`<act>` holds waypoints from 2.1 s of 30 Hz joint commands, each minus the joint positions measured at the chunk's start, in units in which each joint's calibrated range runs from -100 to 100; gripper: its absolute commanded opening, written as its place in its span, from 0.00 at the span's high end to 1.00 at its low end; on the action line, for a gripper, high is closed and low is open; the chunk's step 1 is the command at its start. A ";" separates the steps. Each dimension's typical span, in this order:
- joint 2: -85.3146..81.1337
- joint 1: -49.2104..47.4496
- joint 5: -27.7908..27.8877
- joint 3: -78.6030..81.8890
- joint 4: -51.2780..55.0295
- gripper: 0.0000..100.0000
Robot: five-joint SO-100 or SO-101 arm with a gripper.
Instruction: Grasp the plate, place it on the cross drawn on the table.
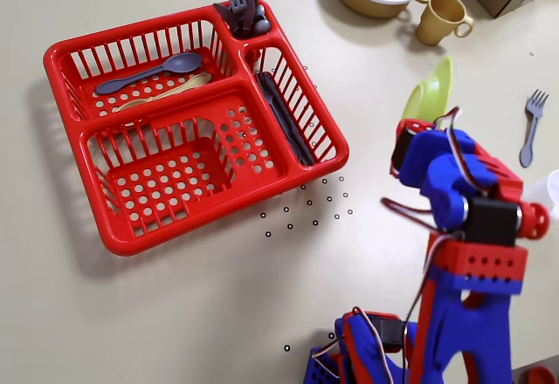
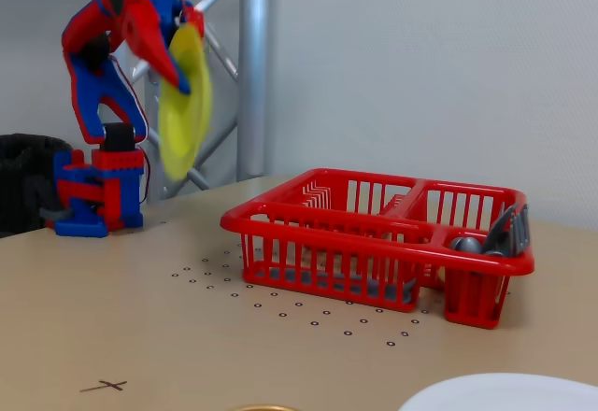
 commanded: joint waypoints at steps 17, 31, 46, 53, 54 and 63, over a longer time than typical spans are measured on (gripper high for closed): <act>27.12 15.74 7.81 -12.81 -10.71 1.00; 44.62 19.69 16.41 -14.71 -26.96 1.00; 56.96 19.48 22.66 -21.06 -31.55 0.87; 54.59 17.68 22.52 -16.07 -31.55 0.79; 53.49 17.25 22.22 -14.62 -31.55 0.78; 37.35 10.72 13.92 3.24 -30.91 0.79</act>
